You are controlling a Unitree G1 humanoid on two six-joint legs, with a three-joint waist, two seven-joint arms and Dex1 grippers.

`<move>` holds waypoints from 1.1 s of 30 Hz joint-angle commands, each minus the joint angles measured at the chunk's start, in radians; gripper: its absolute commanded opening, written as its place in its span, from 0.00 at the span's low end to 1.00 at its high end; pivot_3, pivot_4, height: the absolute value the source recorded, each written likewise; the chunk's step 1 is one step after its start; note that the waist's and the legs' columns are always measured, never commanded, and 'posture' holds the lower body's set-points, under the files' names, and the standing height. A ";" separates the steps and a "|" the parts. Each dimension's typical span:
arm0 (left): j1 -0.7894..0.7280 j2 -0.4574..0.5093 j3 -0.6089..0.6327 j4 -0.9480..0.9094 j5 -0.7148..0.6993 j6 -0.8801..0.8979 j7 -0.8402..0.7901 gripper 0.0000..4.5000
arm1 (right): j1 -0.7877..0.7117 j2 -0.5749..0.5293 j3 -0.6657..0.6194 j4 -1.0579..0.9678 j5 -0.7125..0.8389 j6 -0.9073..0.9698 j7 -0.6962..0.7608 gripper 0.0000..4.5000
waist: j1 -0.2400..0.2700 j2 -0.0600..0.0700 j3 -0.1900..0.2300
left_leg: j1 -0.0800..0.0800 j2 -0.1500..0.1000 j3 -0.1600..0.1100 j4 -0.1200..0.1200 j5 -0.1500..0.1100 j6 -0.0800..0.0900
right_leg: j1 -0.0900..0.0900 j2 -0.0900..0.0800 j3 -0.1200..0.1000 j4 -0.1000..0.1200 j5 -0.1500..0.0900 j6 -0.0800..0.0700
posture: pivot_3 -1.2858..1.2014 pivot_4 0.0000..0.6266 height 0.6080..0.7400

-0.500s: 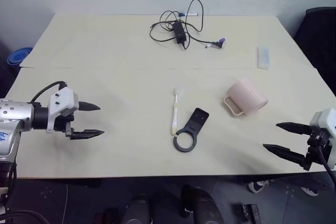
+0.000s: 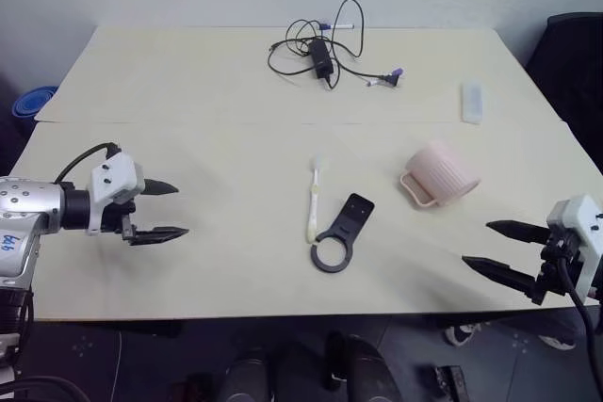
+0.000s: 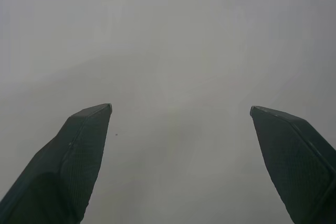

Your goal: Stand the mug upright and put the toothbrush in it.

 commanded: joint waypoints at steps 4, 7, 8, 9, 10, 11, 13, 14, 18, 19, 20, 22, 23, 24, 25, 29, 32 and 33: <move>-0.008 -0.009 -0.006 -0.092 -0.014 0.032 0.016 0.99 | -0.029 -0.030 -0.006 -0.032 0.037 0.037 -0.010 1.00 | 0.000 0.000 0.000 | 0.000 0.000 0.001 0.000 0.000 0.000 | 0.000 0.000 0.000 0.000 0.000 0.000 | 0.52 0.24 1.00; -0.062 -0.047 0.001 -0.203 -0.128 0.184 0.043 0.99 | -0.097 0.012 0.052 -0.097 0.122 0.121 -0.092 1.00 | 0.000 0.000 0.000 | 0.001 0.000 0.001 0.000 0.000 0.000 | 0.000 0.000 0.001 0.000 0.000 0.000 | 0.52 0.24 1.00; -0.079 -0.052 0.003 -0.251 -0.185 0.245 0.033 0.99 | -0.127 0.033 0.088 -0.120 0.150 0.156 -0.134 1.00 | 0.000 0.000 0.000 | 0.001 0.000 0.001 0.001 0.000 0.000 | 0.000 0.000 0.002 0.001 0.000 0.000 | 0.52 0.24 1.00; -0.094 -0.056 0.001 -0.291 -0.229 0.289 0.022 0.99 | -0.157 0.054 0.129 -0.135 0.166 0.182 -0.172 1.00 | 0.000 -0.001 0.000 | 0.001 0.000 0.001 0.001 0.000 0.000 | 0.000 0.000 0.002 0.001 0.000 0.000 | 0.52 0.24 1.00; -0.113 -0.061 -0.004 -0.328 -0.268 0.328 0.019 0.99 | -0.195 0.089 0.179 -0.145 0.174 0.206 -0.221 1.00 | -0.001 -0.002 -0.001 | 0.001 0.001 0.000 0.001 0.000 0.000 | 0.000 0.000 0.003 0.002 0.000 0.000 | 0.52 0.24 1.00; -0.133 -0.067 -0.011 -0.357 -0.298 0.361 0.021 0.99 | -0.237 0.127 0.227 -0.147 0.183 0.233 -0.273 1.00 | -0.002 -0.002 -0.001 | 0.001 0.001 0.000 0.001 0.000 -0.001 | 0.000 0.000 0.003 0.002 0.000 0.000 | 0.52 0.24 1.00; -0.168 -0.076 -0.026 -0.394 -0.341 0.412 0.028 0.99 | -0.312 0.205 0.303 -0.129 0.187 0.278 -0.363 1.00 | -0.002 -0.001 -0.001 | 0.001 0.000 0.001 0.001 0.001 -0.001 | 0.000 0.000 0.005 0.003 0.000 0.000 | 0.52 0.24 1.00; -0.180 -0.076 -0.036 -0.412 -0.357 0.426 0.021 0.99 | -0.349 0.247 0.349 -0.106 0.167 0.289 -0.406 1.00 | -0.003 -0.001 -0.001 | 0.001 -0.001 0.001 0.001 0.001 -0.002 | 0.000 0.001 0.004 0.003 0.000 0.000 | 0.52 0.24 1.00; -0.187 -0.059 -0.073 -0.448 -0.360 0.431 -0.009 0.99 | -0.442 0.363 0.434 -0.032 0.130 0.316 -0.514 1.00 | -0.012 -0.001 -0.001 | 0.002 -0.003 0.003 0.001 0.001 -0.002 | -0.001 0.002 0.004 0.003 0.000 0.000 | 0.52 0.24 1.00; -0.179 -0.054 -0.080 -0.454 -0.352 0.422 -0.016 0.99 | -0.466 0.399 0.449 -0.002 0.111 0.312 -0.551 1.00 | -0.014 -0.001 0.000 | 0.002 -0.003 0.003 0.001 0.001 -0.002 | -0.001 0.002 0.004 0.003 0.000 -0.001 | 0.52 0.24 1.00; -0.172 -0.051 -0.086 -0.456 -0.343 0.412 -0.020 0.99 | -0.484 0.424 0.461 0.021 0.093 0.307 -0.579 1.00 | -0.016 -0.001 0.000 | 0.001 -0.003 0.003 0.001 0.001 -0.002 | -0.001 0.002 0.004 0.003 0.000 -0.001 | 0.52 0.24 1.00; -0.160 -0.052 -0.092 -0.460 -0.331 0.397 -0.016 0.99 | -0.506 0.456 0.491 0.054 0.057 0.291 -0.608 1.00 | -0.019 -0.001 0.000 | 0.001 -0.003 0.003 0.001 0.001 -0.002 | -0.001 0.002 0.004 0.003 0.000 0.000 | 0.52 0.24 1.00; -0.157 -0.052 -0.093 -0.459 -0.327 0.391 -0.013 0.99 | -0.514 0.466 0.507 0.066 0.044 0.288 -0.611 1.00 | -0.019 -0.001 0.000 | 0.001 -0.003 0.003 0.001 0.001 -0.002 | -0.001 0.002 0.004 0.003 0.000 -0.001 | 0.52 0.24 1.00; -0.155 -0.053 -0.093 -0.459 -0.325 0.388 -0.011 0.99 | -0.519 0.475 0.521 0.076 0.033 0.281 -0.612 1.00 | -0.021 -0.001 0.000 | 0.001 -0.003 0.002 0.001 0.001 -0.002 | -0.001 0.002 0.004 0.003 0.000 -0.001 | 0.52 0.24 1.00; -0.153 -0.054 -0.093 -0.459 -0.325 0.385 -0.010 0.99 | -0.523 0.487 0.528 0.086 0.028 0.277 -0.613 1.00 | -0.022 -0.001 0.000 | 0.000 -0.003 0.002 0.001 0.001 -0.002 | -0.001 0.002 0.004 0.003 0.000 -0.001 | 0.52 0.24 1.00; -0.154 -0.055 -0.093 -0.449 -0.314 0.370 -0.002 0.99 | -0.548 0.536 0.542 0.134 0.024 0.268 -0.604 1.00 | -0.025 -0.001 0.000 | 0.000 -0.003 0.002 0.001 0.001 -0.002 | -0.001 0.002 0.004 0.003 0.000 0.000 | 0.52 0.24 1.00; -0.159 -0.054 -0.097 -0.438 -0.310 0.359 -0.004 1.00 | -0.569 0.564 0.551 0.176 0.001 0.248 -0.607 0.86 | -0.027 -0.001 0.000 | 0.001 -0.003 0.002 0.001 0.001 -0.002 | -0.001 0.002 0.004 0.003 0.000 0.000 | 0.52 0.24 1.00; -0.164 -0.054 -0.098 -0.434 -0.308 0.356 -0.005 1.00 | -0.576 0.571 0.550 0.187 -0.002 0.243 -0.608 0.79 | -0.027 -0.001 0.000 | 0.001 -0.003 0.002 0.000 0.001 -0.002 | -0.001 0.002 0.004 0.003 0.000 -0.001 | 0.52 0.24 1.00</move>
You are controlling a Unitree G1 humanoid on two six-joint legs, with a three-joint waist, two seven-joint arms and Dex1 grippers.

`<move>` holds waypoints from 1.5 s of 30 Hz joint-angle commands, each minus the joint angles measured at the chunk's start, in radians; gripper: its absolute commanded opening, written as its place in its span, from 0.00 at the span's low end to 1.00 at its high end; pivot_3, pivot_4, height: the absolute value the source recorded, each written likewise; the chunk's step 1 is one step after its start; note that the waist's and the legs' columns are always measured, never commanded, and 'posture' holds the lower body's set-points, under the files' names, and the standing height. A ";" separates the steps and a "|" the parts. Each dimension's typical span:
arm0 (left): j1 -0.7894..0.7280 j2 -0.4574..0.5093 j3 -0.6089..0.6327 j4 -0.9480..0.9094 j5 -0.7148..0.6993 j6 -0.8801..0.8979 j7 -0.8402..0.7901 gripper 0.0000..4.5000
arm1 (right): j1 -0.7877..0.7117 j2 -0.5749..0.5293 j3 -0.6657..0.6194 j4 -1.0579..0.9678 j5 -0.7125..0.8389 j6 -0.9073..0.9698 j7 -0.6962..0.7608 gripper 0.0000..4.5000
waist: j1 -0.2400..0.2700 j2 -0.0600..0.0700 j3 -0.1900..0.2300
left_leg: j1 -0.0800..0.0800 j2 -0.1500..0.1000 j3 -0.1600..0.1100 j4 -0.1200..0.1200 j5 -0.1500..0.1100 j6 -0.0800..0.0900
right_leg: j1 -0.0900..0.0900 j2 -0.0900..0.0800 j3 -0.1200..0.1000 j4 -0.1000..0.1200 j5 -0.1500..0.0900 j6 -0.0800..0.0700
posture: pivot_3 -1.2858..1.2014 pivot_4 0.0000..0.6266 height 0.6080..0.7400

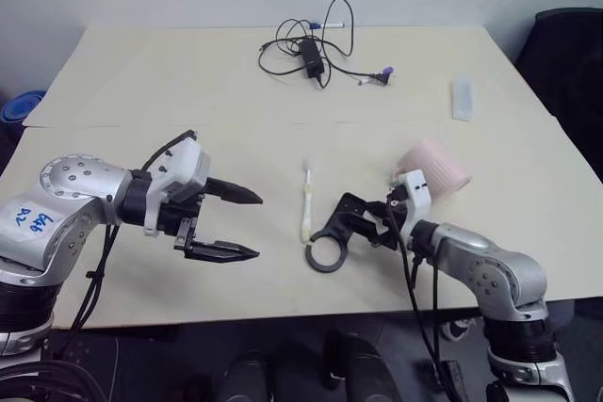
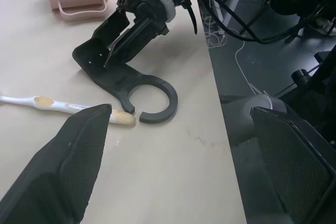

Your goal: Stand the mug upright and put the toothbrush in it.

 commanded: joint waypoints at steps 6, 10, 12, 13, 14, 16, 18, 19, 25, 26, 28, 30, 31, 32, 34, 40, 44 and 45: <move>-0.037 -0.007 0.007 0.011 0.012 -0.034 0.006 1.00 | -0.029 0.037 -0.018 0.027 -0.005 -0.039 0.010 0.32 | 0.000 0.000 0.000 | 0.000 0.001 0.000 0.000 0.000 0.000 | 0.000 0.000 0.000 0.000 0.000 0.000 | 0.52 0.24 1.00; -0.054 -0.025 0.001 0.029 0.023 -0.045 0.016 1.00 | -0.022 0.041 -0.036 0.007 0.013 -0.036 0.004 0.03 | 0.000 0.000 0.000 | 0.000 0.000 0.000 0.000 0.000 0.000 | 0.001 0.000 0.000 0.000 0.000 0.000 | 0.52 0.24 1.00; -0.061 -0.029 -0.003 0.034 0.024 -0.046 0.015 1.00 | -0.020 0.034 -0.047 -0.018 0.026 -0.026 0.003 0.02 | 0.001 0.000 0.000 | 0.001 0.000 0.000 0.000 0.000 0.000 | 0.001 0.000 0.000 0.000 0.000 0.000 | 0.52 0.24 1.00; -0.064 -0.031 -0.005 0.036 0.025 -0.047 0.015 1.00 | -0.019 0.029 -0.057 -0.037 0.033 -0.017 -0.002 0.02 | 0.001 0.000 0.000 | 0.001 0.001 0.000 0.000 0.000 0.000 | 0.000 0.000 0.000 0.000 0.000 0.000 | 0.52 0.24 1.00; -0.067 -0.036 -0.009 0.040 0.027 -0.050 0.014 1.00 | -0.022 0.017 -0.084 -0.073 0.053 0.001 -0.013 0.02 | 0.002 0.000 0.000 | 0.000 0.001 0.000 0.000 0.000 0.000 | 0.000 -0.001 0.000 0.000 0.000 0.000 | 0.52 0.24 1.00; -0.072 -0.047 -0.016 0.045 0.029 -0.052 0.011 1.00 | -0.030 -0.009 -0.138 -0.140 0.095 0.033 -0.033 0.02 | 0.004 0.001 0.000 | -0.001 0.002 0.000 0.000 0.000 0.000 | 0.000 -0.001 0.000 0.000 0.000 0.000 | 0.52 0.24 1.00; -0.085 -0.072 -0.030 0.047 0.027 -0.052 0.012 1.00 | -0.073 -0.101 -0.275 -0.215 0.164 0.087 -0.061 0.02 | 0.007 0.002 0.001 | -0.001 0.002 -0.001 0.001 0.000 0.001 | 0.000 -0.001 0.000 0.000 0.000 0.000 | 0.52 0.24 1.00; -0.093 -0.087 -0.037 0.050 0.022 -0.050 0.014 1.00 | -0.100 -0.161 -0.362 -0.229 0.202 0.117 -0.079 0.02 | 0.008 0.002 0.001 | -0.002 0.001 -0.001 0.001 0.000 0.002 | -0.001 -0.002 0.000 0.000 0.000 0.001 | 0.52 0.24 1.00; -0.177 -0.203 -0.070 0.096 0.003 -0.040 0.020 1.00 | -0.069 -0.482 -0.786 -0.073 0.265 0.248 -0.080 0.02 | 0.029 0.002 0.001 | -0.003 -0.001 -0.001 0.000 0.000 0.003 | 0.000 -0.001 0.000 -0.003 0.001 0.002 | 0.52 0.24 1.00; -0.198 -0.227 -0.079 0.112 0.006 -0.045 0.020 1.00 | -0.028 -0.500 -0.850 -0.026 0.252 0.249 -0.071 0.02 | 0.029 0.002 0.001 | -0.003 -0.001 -0.001 0.000 0.000 0.003 | 0.001 -0.001 0.000 -0.004 0.001 0.002 | 0.52 0.24 1.00; -0.227 -0.262 -0.095 0.138 0.020 -0.056 0.021 1.00 | 0.042 -0.497 -0.913 0.027 0.227 0.233 -0.078 0.02 | 0.030 0.001 0.001 | -0.003 -0.002 0.002 0.001 0.000 0.003 | 0.004 -0.001 0.000 -0.006 0.001 0.002 | 0.52 0.24 1.00; -0.248 -0.286 -0.107 0.159 0.037 -0.070 0.020 1.00 | 0.109 -0.464 -0.924 0.061 0.188 0.180 -0.089 0.02 | 0.026 0.001 0.001 | 0.000 -0.002 0.003 0.000 0.000 0.003 | 0.009 0.000 0.000 -0.009 0.002 0.003 | 0.52 0.24 1.00; -0.260 -0.298 -0.114 0.170 0.044 -0.077 0.019 1.00 | 0.121 -0.431 -0.937 0.110 0.166 0.160 -0.123 0.02 | 0.023 0.001 0.001 | 0.003 -0.002 0.003 0.000 0.000 0.003 | 0.011 0.000 0.000 -0.011 0.002 0.003 | 0.52 0.24 1.00; -0.274 -0.309 -0.122 0.183 0.052 -0.083 0.018 1.00 | 0.126 -0.397 -0.940 0.154 0.141 0.136 -0.158 0.02 | 0.017 0.001 0.001 | 0.002 -0.002 0.003 -0.001 0.000 0.003 | 0.012 0.000 0.001 -0.012 0.002 0.004 | 0.52 0.24 1.00; -0.294 -0.319 -0.132 0.201 0.061 -0.089 0.013 1.00 | 0.122 -0.345 -0.935 0.204 0.120 0.102 -0.195 0.02 | 0.008 0.003 0.001 | 0.004 -0.001 0.000 -0.001 0.000 0.003 | 0.015 0.000 0.001 -0.012 0.002 0.004 | 0.52 0.24 1.00; -0.310 -0.311 -0.139 0.211 0.070 -0.088 -0.004 1.00 | 0.097 -0.267 -0.853 0.357 0.059 -0.007 -0.211 0.10 | -0.003 0.011 -0.001 | 0.004 0.000 -0.001 -0.002 0.000 0.002 | 0.014 0.000 0.003 -0.009 0.002 0.004 | 0.52 0.24 1.00; -0.293 -0.303 -0.127 0.189 0.067 -0.070 0.006 1.00 | 0.120 -0.317 -0.777 0.405 -0.007 -0.053 -0.184 0.38 | 0.000 0.012 -0.001 | 0.005 0.001 -0.002 -0.001 0.000 0.002 | 0.014 0.000 0.003 -0.009 0.002 0.004 | 0.52 0.24 1.00; -0.285 -0.299 -0.123 0.181 0.065 -0.066 0.010 1.00 | 0.147 -0.347 -0.735 0.391 -0.040 -0.069 -0.157 0.47 | 0.003 0.014 -0.001 | 0.005 0.001 -0.003 -0.001 0.000 0.002 | 0.014 0.000 0.003 -0.009 0.002 0.004 | 0.52 0.24 1.00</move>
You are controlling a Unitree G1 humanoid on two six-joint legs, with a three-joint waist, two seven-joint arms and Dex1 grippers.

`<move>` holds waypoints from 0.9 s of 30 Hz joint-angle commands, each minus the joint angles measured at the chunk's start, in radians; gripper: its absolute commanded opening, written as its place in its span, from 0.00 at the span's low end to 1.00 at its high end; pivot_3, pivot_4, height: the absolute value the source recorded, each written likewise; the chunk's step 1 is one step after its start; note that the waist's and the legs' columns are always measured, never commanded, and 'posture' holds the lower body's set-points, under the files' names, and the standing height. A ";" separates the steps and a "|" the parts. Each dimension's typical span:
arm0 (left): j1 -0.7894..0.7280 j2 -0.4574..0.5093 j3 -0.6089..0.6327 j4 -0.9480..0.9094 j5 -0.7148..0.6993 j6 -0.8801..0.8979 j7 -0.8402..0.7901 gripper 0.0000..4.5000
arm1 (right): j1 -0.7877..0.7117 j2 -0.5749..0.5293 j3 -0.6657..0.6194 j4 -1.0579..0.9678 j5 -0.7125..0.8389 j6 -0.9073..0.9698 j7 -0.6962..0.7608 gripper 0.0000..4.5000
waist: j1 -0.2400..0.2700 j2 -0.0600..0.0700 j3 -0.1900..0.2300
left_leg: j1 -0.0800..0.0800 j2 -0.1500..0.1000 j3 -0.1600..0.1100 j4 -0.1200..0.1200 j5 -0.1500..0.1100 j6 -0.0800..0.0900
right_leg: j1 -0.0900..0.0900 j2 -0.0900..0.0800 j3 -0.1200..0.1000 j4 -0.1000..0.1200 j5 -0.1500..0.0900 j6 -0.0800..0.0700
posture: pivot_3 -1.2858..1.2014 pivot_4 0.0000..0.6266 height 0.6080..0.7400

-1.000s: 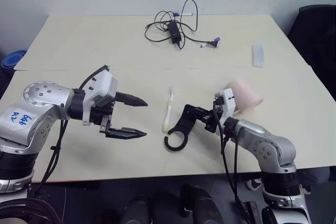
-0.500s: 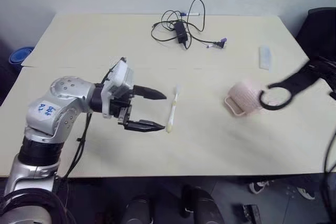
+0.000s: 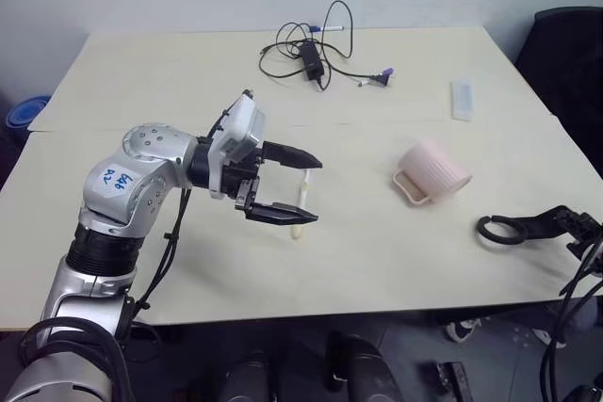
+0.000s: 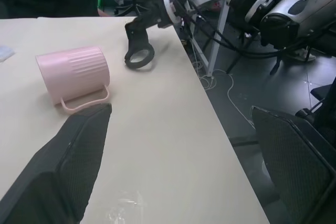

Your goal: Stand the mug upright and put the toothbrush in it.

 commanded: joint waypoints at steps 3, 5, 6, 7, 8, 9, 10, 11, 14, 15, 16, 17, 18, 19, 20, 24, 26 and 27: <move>0.024 0.028 0.030 -0.050 -0.002 0.005 0.018 1.00 | 0.110 -0.168 0.125 -0.088 -0.107 -0.042 0.108 0.68 | 0.005 0.005 -0.001 | -0.001 -0.001 -0.001 0.000 0.000 0.000 | 0.000 -0.001 -0.001 -0.001 -0.001 0.001 | 0.52 0.24 1.00; 0.035 0.037 0.037 -0.059 -0.003 0.007 0.029 1.00 | 0.175 -0.260 0.140 -0.170 -0.127 -0.037 0.178 0.68 | 0.004 0.005 0.000 | -0.002 -0.001 -0.004 0.000 0.000 0.001 | 0.000 -0.001 -0.001 -0.001 -0.001 0.002 | 0.52 0.24 1.00; 0.041 0.042 0.044 -0.064 -0.007 0.011 0.035 1.00 | 0.224 -0.320 0.149 -0.233 -0.141 -0.039 0.231 0.68 | 0.005 0.009 0.001 | -0.002 -0.001 -0.005 0.000 0.000 0.001 | 0.000 -0.001 -0.001 -0.001 0.000 0.002 | 0.52 0.24 1.00; 0.048 0.048 0.051 -0.071 -0.011 0.013 0.041 1.00 | 0.274 -0.392 0.146 -0.307 -0.149 -0.029 0.291 0.68 | 0.004 0.011 0.000 | -0.002 -0.001 -0.005 0.000 0.000 0.001 | 0.000 -0.002 -0.001 -0.002 -0.001 0.002 | 0.52 0.24 1.00; 0.056 0.054 0.057 -0.077 -0.013 0.014 0.045 1.00 | 0.296 -0.449 0.129 -0.368 -0.134 0.004 0.333 0.68 | 0.003 0.011 0.001 | -0.001 -0.002 -0.005 0.000 0.000 0.001 | 0.000 -0.002 0.000 -0.003 -0.001 0.003 | 0.52 0.24 1.00; 0.063 0.058 0.061 -0.082 -0.012 0.014 0.048 1.00 | 0.289 -0.493 0.111 -0.405 -0.108 0.051 0.356 0.68 | 0.001 0.011 0.001 | -0.001 -0.002 -0.006 0.000 0.000 0.001 | 0.000 -0.002 -0.001 -0.004 -0.002 0.004 | 0.52 0.24 1.00; 0.070 0.062 0.065 -0.085 -0.008 0.011 0.053 1.00 | 0.250 -0.539 0.111 -0.448 -0.059 0.100 0.378 0.68 | -0.005 0.011 0.001 | -0.001 -0.002 -0.005 0.000 0.000 0.000 | 0.001 -0.001 0.000 -0.004 -0.001 0.004 | 0.52 0.24 1.00; 0.074 0.063 0.067 -0.088 -0.003 0.009 0.059 1.00 | 0.206 -0.566 0.119 -0.475 -0.015 0.144 0.394 0.68 | -0.009 0.011 0.001 | -0.002 -0.001 -0.003 0.000 0.000 0.000 | 0.002 0.000 0.000 -0.003 -0.002 0.004 | 0.52 0.24 1.00; 0.084 0.066 0.079 -0.097 -0.006 0.011 0.073 1.00 | 0.028 -0.573 0.233 -0.574 0.136 0.284 0.376 0.64 | -0.015 0.008 0.000 | 0.000 0.001 -0.007 0.000 0.000 -0.001 | 0.003 0.000 0.000 -0.002 -0.002 0.002 | 0.52 0.24 1.00; 0.089 0.069 0.083 -0.100 -0.009 0.010 0.074 1.00 | -0.028 -0.545 0.300 -0.613 0.162 0.314 0.349 0.60 | -0.015 0.006 0.000 | 0.002 0.001 -0.009 0.000 0.000 -0.002 | 0.002 0.000 -0.001 -0.002 -0.003 0.001 | 0.52 0.24 1.00; 0.094 0.071 0.085 -0.104 -0.010 0.011 0.077 1.00 | -0.075 -0.510 0.364 -0.642 0.170 0.337 0.318 0.55 | -0.014 0.005 0.000 | 0.001 0.001 -0.011 0.000 0.000 -0.003 | 0.002 0.000 -0.003 -0.003 -0.003 0.001 | 0.52 0.24 1.00; 0.096 0.070 0.083 -0.108 -0.009 0.012 0.082 1.00 | -0.103 -0.482 0.409 -0.653 0.169 0.351 0.296 0.48 | -0.011 0.003 -0.001 | -0.001 0.002 -0.012 0.000 0.000 -0.003 | 0.002 0.000 -0.004 -0.003 -0.003 0.000 | 0.52 0.24 1.00; 0.100 0.071 0.083 -0.111 -0.007 0.010 0.085 1.00 | -0.131 -0.442 0.461 -0.664 0.159 0.368 0.263 0.40 | -0.008 0.003 -0.001 | -0.002 0.002 -0.013 0.000 0.000 -0.003 | 0.001 0.000 -0.005 -0.003 -0.003 0.000 | 0.52 0.24 1.00; 0.105 0.072 0.081 -0.114 -0.004 0.008 0.088 1.00 | -0.152 -0.398 0.512 -0.667 0.140 0.375 0.229 0.32 | -0.003 0.003 -0.001 | -0.003 0.001 -0.013 0.000 0.000 -0.003 | 0.001 -0.001 -0.005 -0.003 -0.003 0.000 | 0.52 0.24 1.00; 0.107 0.072 0.078 -0.119 -0.002 0.008 0.092 1.00 | -0.169 -0.363 0.551 -0.665 0.123 0.384 0.204 0.25 | 0.004 0.003 -0.001 | -0.003 0.000 -0.013 0.000 0.000 -0.002 | 0.001 -0.002 -0.005 -0.002 -0.003 0.001 | 0.52 0.24 1.00; 0.113 0.081 0.070 -0.142 0.002 0.009 0.095 1.00 | -0.211 -0.279 0.696 -0.614 -0.009 0.376 0.090 0.25 | 0.023 0.004 -0.001 | -0.007 -0.003 -0.013 0.002 0.000 0.000 | -0.001 -0.004 -0.007 -0.002 -0.002 0.003 | 0.52 0.24 1.00; 0.115 0.083 0.072 -0.151 -0.001 0.013 0.098 1.00 | -0.251 -0.243 0.742 -0.583 -0.047 0.372 0.065 0.25 | 0.024 0.004 -0.001 | -0.007 -0.003 -0.013 0.003 0.000 0.001 | -0.001 -0.005 -0.007 -0.003 -0.001 0.003 | 0.52 0.24 1.00; 0.117 0.084 0.073 -0.155 -0.001 0.014 0.101 1.00 | -0.267 -0.228 0.759 -0.572 -0.061 0.371 0.060 0.25 | 0.025 0.004 -0.001 | -0.007 -0.003 -0.012 0.003 0.000 0.001 | -0.001 -0.004 -0.006 -0.003 -0.001 0.004 | 0.52 0.24 1.00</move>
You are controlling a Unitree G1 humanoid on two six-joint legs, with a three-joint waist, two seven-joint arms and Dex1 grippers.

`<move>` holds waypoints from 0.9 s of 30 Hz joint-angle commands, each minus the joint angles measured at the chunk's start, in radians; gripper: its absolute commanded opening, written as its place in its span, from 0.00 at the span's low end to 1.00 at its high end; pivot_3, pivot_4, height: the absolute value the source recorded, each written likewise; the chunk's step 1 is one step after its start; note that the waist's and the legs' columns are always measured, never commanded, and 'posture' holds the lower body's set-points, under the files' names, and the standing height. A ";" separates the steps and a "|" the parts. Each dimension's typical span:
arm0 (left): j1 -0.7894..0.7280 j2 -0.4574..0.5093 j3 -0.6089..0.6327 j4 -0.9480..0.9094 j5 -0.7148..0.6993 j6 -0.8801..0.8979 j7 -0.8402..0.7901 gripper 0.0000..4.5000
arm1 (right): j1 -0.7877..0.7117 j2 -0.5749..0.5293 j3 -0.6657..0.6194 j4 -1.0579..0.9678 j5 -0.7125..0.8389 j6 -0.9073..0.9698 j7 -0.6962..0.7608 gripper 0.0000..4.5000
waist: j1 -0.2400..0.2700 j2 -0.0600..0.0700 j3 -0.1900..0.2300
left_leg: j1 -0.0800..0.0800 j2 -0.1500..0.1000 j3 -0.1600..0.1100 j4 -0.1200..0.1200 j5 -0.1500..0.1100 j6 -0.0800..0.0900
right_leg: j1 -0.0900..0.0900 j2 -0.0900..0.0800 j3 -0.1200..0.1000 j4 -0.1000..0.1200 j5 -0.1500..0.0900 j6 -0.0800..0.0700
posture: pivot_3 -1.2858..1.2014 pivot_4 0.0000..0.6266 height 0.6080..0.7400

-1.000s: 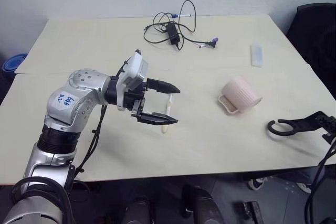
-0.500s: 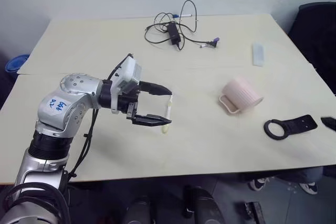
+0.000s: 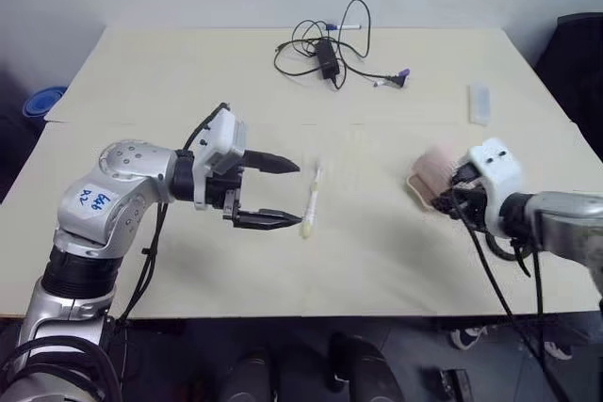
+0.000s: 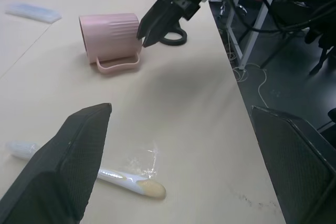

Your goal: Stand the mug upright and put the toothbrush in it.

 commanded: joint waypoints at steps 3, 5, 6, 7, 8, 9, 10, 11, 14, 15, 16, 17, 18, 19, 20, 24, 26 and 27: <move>0.004 0.011 0.015 -0.058 0.001 -0.008 0.018 1.00 | -0.085 0.056 0.083 0.033 -0.091 -0.030 -0.019 0.25 | -0.002 0.000 0.000 | 0.001 0.000 0.000 0.000 0.000 0.000 | 0.000 0.001 0.000 0.000 0.000 0.000 | 0.52 0.24 1.00; 0.009 0.009 0.017 -0.063 0.001 -0.010 0.026 1.00 | -0.112 0.070 0.120 0.057 -0.116 -0.043 -0.004 0.25 | -0.003 0.000 0.000 | 0.001 0.001 0.000 0.000 0.000 0.000 | 0.000 0.001 0.000 0.001 0.000 0.000 | 0.52 0.24 1.00; 0.010 0.007 0.017 -0.065 0.002 -0.012 0.030 1.00 | -0.132 0.081 0.139 0.077 -0.128 -0.051 0.004 0.25 | -0.004 0.000 0.000 | 0.001 0.001 0.000 -0.001 0.000 0.000 | 0.000 0.001 0.000 0.001 0.000 0.000 | 0.52 0.24 1.00; 0.011 0.006 0.017 -0.066 0.002 -0.012 0.034 1.00 | -0.145 0.087 0.151 0.091 -0.136 -0.056 0.012 0.25 | -0.005 0.000 0.000 | 0.001 0.001 0.000 -0.001 0.000 0.000 | 0.000 0.001 0.000 0.001 0.000 0.000 | 0.52 0.24 1.00; 0.014 0.004 0.015 -0.067 0.006 -0.017 0.038 1.00 | -0.162 0.094 0.171 0.114 -0.150 -0.069 0.021 0.25 | -0.008 0.000 0.000 | 0.001 0.001 0.000 -0.001 0.000 0.000 | 0.000 0.001 0.000 0.001 0.000 0.000 | 0.52 0.24 1.00; 0.019 0.003 0.011 -0.069 0.012 -0.024 0.041 1.00 | -0.177 0.101 0.189 0.138 -0.165 -0.082 0.030 0.25 | -0.010 0.000 0.000 | 0.001 0.001 0.000 -0.001 0.000 0.000 | 0.000 0.001 0.000 0.001 0.000 0.000 | 0.52 0.24 1.00; 0.022 0.003 0.008 -0.071 0.015 -0.029 0.043 1.00 | -0.187 0.105 0.200 0.154 -0.177 -0.091 0.038 0.25 | -0.013 0.000 0.000 | 0.001 0.001 0.000 -0.001 0.000 0.000 | 0.000 0.001 0.000 0.001 0.000 0.000 | 0.52 0.24 1.00; 0.024 0.001 0.006 -0.074 0.017 -0.030 0.047 1.00 | -0.200 0.109 0.215 0.181 -0.191 -0.100 0.046 0.25 | -0.013 0.000 0.000 | 0.001 0.001 0.000 -0.001 0.000 0.000 | 0.000 0.001 0.000 0.001 0.000 0.000 | 0.52 0.24 1.00; 0.027 -0.002 0.005 -0.080 0.016 -0.029 0.053 1.00 | -0.219 0.115 0.236 0.225 -0.221 -0.116 0.067 0.25 | -0.016 0.000 0.000 | 0.000 0.001 -0.001 -0.001 0.000 0.000 | 0.000 0.001 -0.001 0.000 0.000 0.000 | 0.52 0.24 1.00; 0.027 -0.004 0.007 -0.081 0.015 -0.029 0.057 1.00 | -0.224 0.125 0.238 0.245 -0.226 -0.117 0.073 0.25 | -0.017 0.000 0.000 | 0.000 0.001 -0.001 -0.001 0.000 0.000 | 0.000 0.001 -0.001 0.000 0.000 0.000 | 0.52 0.24 1.00; 0.028 -0.006 0.008 -0.082 0.015 -0.028 0.060 1.00 | -0.228 0.133 0.239 0.259 -0.232 -0.117 0.078 0.25 | -0.020 0.000 0.000 | 0.000 0.001 -0.001 -0.001 0.000 0.000 | 0.000 0.001 -0.001 0.000 0.000 0.000 | 0.52 0.24 1.00; 0.028 -0.006 0.010 -0.081 0.015 -0.029 0.062 1.00 | -0.231 0.145 0.245 0.280 -0.241 -0.122 0.083 0.25 | -0.022 0.000 0.000 | 0.000 0.001 -0.001 -0.001 0.000 0.000 | 0.000 0.001 -0.001 0.000 0.000 0.000 | 0.52 0.24 1.00; 0.029 -0.006 0.011 -0.080 0.015 -0.030 0.063 1.00 | -0.232 0.159 0.250 0.305 -0.250 -0.127 0.088 0.25 | -0.023 0.000 0.000 | 0.000 0.001 -0.001 -0.001 0.000 0.000 | 0.000 0.001 -0.001 0.000 0.000 0.000 | 0.52 0.24 1.00; 0.030 -0.006 0.011 -0.079 0.016 -0.031 0.064 1.00 | -0.231 0.174 0.260 0.331 -0.257 -0.136 0.098 0.25 | -0.023 0.000 0.000 | 0.000 0.001 -0.001 -0.001 0.000 0.000 | 0.000 0.001 -0.001 0.001 0.000 0.000 | 0.52 0.24 1.00; 0.029 -0.005 0.011 -0.078 0.016 -0.031 0.065 1.00 | -0.231 0.187 0.269 0.352 -0.261 -0.139 0.109 0.25 | -0.024 0.000 0.000 | 0.000 0.001 -0.001 -0.001 0.000 0.000 | 0.000 0.001 -0.001 0.001 0.000 0.000 | 0.52 0.24 1.00; 0.026 -0.003 0.008 -0.072 0.018 -0.035 0.060 1.00 | -0.247 0.226 0.294 0.433 -0.299 -0.180 0.141 0.25 | -0.029 -0.001 0.000 | 0.001 0.001 0.000 -0.002 0.000 0.000 | 0.000 0.001 0.000 0.001 0.000 0.000 | 0.52 0.24 1.00; 0.018 -0.002 0.006 -0.064 0.020 -0.037 0.056 1.00 | -0.256 0.241 0.296 0.479 -0.322 -0.207 0.154 0.25 | -0.033 -0.001 -0.001 | 0.002 0.002 0.000 -0.002 0.000 0.000 | 0.000 0.002 0.000 0.001 0.000 0.000 | 0.52 0.24 1.00; 0.015 -0.002 0.006 -0.061 0.021 -0.038 0.054 1.00 | -0.259 0.246 0.297 0.493 -0.331 -0.215 0.160 0.25 | -0.035 -0.001 -0.001 | 0.003 0.002 0.000 -0.002 0.000 0.000 | 0.001 0.001 0.000 0.001 0.000 0.000 | 0.52 0.24 1.00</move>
